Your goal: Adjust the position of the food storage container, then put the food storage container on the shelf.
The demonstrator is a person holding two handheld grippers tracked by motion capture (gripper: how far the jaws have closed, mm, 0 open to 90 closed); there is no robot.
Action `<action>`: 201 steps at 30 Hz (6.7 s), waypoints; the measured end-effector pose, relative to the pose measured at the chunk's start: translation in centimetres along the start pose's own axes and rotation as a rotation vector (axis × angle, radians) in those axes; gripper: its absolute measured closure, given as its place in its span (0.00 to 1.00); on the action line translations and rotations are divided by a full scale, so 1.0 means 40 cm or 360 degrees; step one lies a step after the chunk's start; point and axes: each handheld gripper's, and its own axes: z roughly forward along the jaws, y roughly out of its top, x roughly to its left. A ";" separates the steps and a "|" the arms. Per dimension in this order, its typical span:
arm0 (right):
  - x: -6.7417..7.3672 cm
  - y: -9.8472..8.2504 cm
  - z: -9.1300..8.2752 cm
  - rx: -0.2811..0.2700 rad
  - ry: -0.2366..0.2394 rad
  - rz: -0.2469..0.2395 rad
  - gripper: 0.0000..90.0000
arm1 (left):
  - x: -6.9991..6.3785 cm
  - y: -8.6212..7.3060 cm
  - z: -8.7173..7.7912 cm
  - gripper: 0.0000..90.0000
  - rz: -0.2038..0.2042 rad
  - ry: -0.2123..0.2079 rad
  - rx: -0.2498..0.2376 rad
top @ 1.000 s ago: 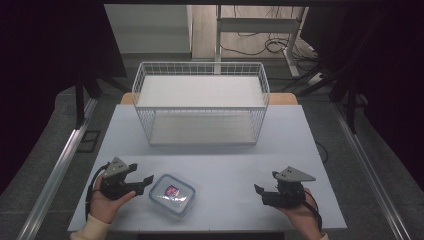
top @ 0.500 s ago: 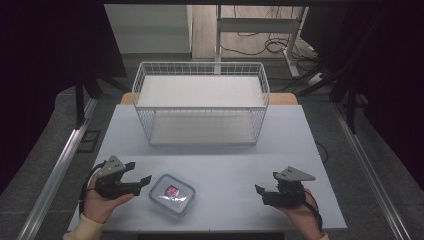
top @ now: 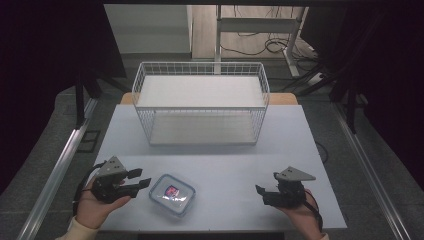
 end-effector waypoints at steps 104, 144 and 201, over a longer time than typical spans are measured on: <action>0.005 -0.016 0.019 0.0021 -0.0075 -0.0056 0.23 | -0.001 -0.061 0.176 1.00 -0.0101 -0.0022 0.0397; 0.028 -0.014 0.029 0.0035 -0.0065 -0.0079 0.23 | -0.080 0.040 0.337 1.00 -0.0004 -0.0196 0.0428; 0.071 0.056 0.049 -0.0002 0.0445 0.0185 0.20 | -0.046 0.060 0.210 0.14 -0.0399 -0.0176 0.0068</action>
